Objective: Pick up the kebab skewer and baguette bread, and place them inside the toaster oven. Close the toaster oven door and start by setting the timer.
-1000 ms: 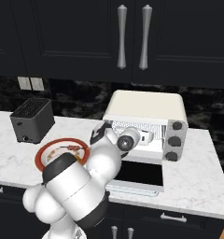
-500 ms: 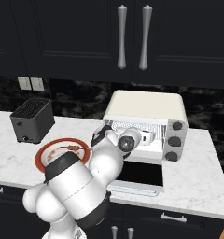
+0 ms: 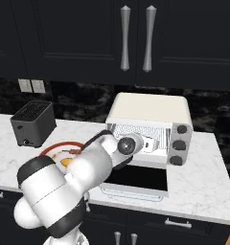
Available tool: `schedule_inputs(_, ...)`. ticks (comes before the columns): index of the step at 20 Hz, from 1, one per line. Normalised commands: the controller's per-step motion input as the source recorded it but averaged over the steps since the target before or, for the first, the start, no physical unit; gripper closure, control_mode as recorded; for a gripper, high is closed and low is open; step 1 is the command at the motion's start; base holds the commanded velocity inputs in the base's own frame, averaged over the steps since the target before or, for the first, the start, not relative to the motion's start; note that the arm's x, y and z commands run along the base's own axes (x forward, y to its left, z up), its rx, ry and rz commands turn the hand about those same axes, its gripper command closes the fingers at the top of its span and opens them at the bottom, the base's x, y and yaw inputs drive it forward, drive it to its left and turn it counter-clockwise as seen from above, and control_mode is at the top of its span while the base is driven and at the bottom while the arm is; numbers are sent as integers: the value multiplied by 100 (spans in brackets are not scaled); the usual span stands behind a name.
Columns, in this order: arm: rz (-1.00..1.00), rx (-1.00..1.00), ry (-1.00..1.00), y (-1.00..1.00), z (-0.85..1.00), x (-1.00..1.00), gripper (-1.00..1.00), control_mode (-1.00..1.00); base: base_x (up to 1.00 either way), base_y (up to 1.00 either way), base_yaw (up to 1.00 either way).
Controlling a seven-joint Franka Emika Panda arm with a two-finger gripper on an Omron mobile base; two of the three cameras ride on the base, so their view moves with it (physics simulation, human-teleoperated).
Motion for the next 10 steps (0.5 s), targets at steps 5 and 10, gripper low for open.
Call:
schedule_inputs(5,3,-3,23,0,-84,-88,-100,-100,0,0,0)
schedule_inputs(10,8,-2,28,0,-81,-93,-100,-100,0,0,0)
